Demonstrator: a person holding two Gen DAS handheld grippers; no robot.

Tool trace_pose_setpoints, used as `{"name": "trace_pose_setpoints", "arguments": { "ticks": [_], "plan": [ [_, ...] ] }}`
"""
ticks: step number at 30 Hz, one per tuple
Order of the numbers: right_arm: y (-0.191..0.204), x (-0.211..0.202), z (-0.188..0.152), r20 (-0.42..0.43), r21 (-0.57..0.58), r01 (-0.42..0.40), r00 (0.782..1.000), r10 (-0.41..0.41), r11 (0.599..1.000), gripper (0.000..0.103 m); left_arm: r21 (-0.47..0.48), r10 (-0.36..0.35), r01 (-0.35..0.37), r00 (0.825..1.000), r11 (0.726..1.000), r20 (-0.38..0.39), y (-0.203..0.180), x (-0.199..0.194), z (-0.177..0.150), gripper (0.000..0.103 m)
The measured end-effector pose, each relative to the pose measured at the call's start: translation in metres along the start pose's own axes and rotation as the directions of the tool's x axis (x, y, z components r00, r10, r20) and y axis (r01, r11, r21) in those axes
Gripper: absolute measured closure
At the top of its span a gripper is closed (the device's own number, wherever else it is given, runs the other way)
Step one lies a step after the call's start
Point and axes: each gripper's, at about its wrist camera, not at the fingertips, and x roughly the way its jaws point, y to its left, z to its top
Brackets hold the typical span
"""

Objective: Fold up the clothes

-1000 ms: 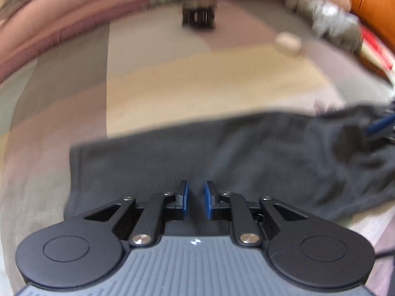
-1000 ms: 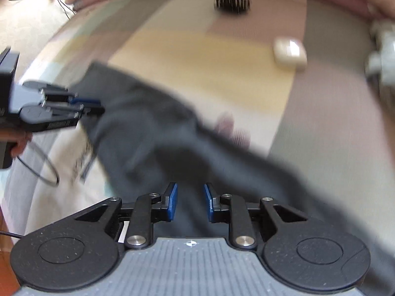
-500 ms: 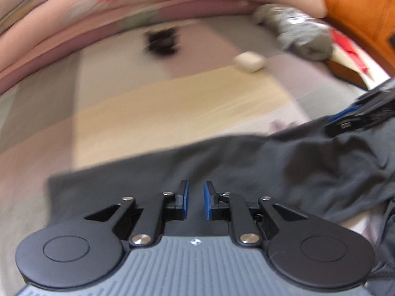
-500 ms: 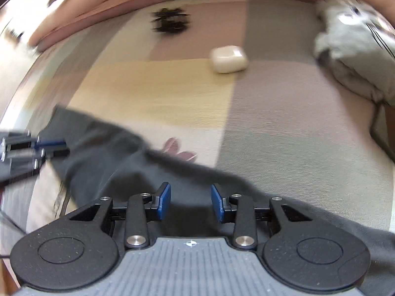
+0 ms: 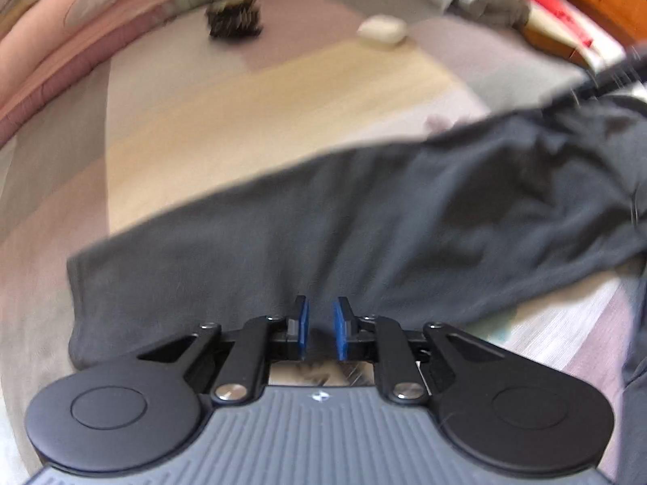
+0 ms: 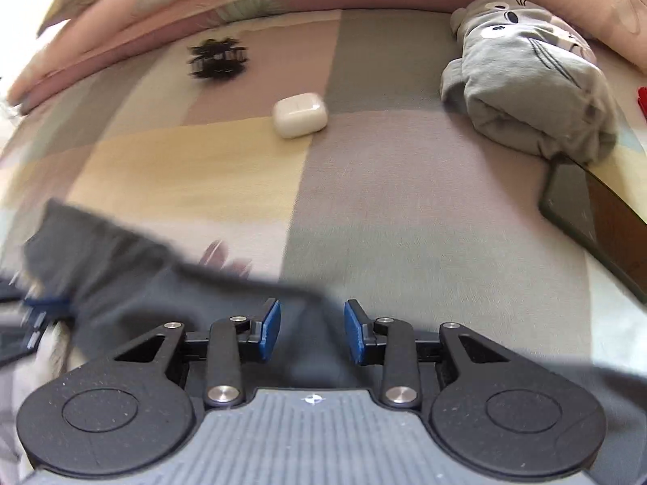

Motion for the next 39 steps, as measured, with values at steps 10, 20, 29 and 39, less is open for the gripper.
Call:
{"name": "trace_pose_setpoints", "arguments": {
  "ticks": [10,20,29,39],
  "plan": [
    [0.032,0.015,-0.080,-0.039,0.085,-0.022,0.999,0.025,0.996,0.062,0.061,-0.212,0.213,0.977,0.975,-0.022,-0.065,0.033,0.007,0.084],
    [0.008,-0.020,-0.084,-0.013,0.108,-0.005,1.000,0.006,0.994,0.058,0.059,-0.219,0.218,0.976,0.974,0.009,-0.065,0.010,0.018,0.087],
    [-0.022,-0.040,-0.121,-0.127,0.195,-0.029,0.990,0.054,0.980,0.052,-0.033,-0.200,0.197,0.973,0.980,-0.115,-0.068,0.009,-0.005,0.087],
    [-0.141,-0.052,-0.095,0.013,0.323,0.326,0.937,-0.349,0.888,0.049,0.007,-0.123,0.123,0.992,0.992,-0.013,-0.068,0.033,0.029,0.079]
  ]
}}
